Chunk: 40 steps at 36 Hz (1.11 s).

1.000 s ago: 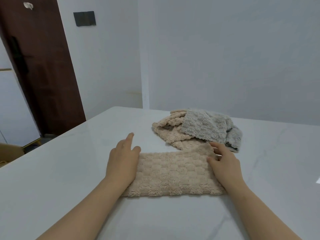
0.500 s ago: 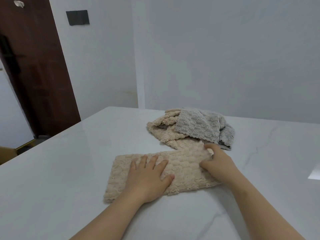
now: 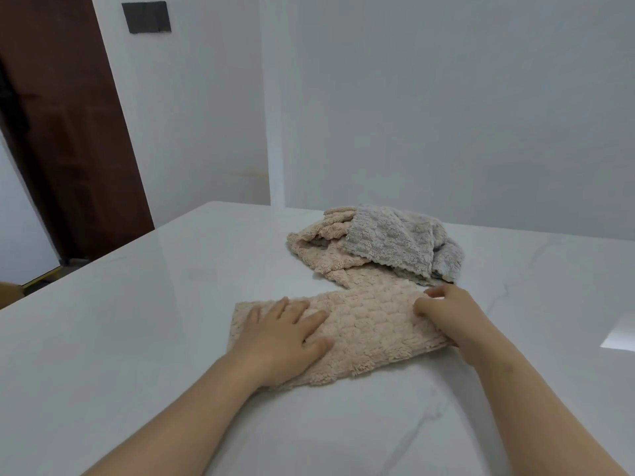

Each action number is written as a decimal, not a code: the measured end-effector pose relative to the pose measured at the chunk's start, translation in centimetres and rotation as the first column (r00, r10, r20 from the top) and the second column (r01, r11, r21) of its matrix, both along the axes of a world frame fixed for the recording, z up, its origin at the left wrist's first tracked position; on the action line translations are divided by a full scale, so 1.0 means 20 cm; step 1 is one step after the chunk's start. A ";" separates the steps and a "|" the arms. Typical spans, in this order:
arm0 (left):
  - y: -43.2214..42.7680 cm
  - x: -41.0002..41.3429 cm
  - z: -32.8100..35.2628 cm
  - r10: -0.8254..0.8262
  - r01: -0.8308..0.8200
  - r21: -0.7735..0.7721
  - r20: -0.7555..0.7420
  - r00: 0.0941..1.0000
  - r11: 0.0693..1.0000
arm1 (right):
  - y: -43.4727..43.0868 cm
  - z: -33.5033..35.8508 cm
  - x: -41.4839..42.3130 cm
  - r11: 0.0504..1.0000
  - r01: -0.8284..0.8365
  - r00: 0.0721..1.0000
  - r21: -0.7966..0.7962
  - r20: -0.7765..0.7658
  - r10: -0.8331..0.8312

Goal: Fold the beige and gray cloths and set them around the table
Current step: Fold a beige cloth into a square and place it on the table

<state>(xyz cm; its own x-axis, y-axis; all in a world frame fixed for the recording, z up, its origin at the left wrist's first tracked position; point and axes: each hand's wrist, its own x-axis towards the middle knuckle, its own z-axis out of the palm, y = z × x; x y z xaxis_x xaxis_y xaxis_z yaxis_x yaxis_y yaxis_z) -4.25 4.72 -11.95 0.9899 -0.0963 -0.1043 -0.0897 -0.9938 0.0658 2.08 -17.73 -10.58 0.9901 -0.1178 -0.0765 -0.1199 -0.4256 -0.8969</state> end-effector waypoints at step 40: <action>0.29 -0.05 0.05 0.457 -0.150 -0.954 -0.015 0.889 0.260 | 0.65 0.15 -0.27 0.830 -0.553 0.827 0.068 0.163 0.538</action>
<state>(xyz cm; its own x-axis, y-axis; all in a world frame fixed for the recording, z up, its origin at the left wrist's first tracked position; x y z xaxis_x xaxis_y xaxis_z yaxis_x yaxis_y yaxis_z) -5.19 10.61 -10.94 0.9396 0.3391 0.0457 0.0408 -0.2434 0.9691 -3.26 -4.81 -7.63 0.8916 0.4461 0.0776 0.2246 -0.2868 -0.9313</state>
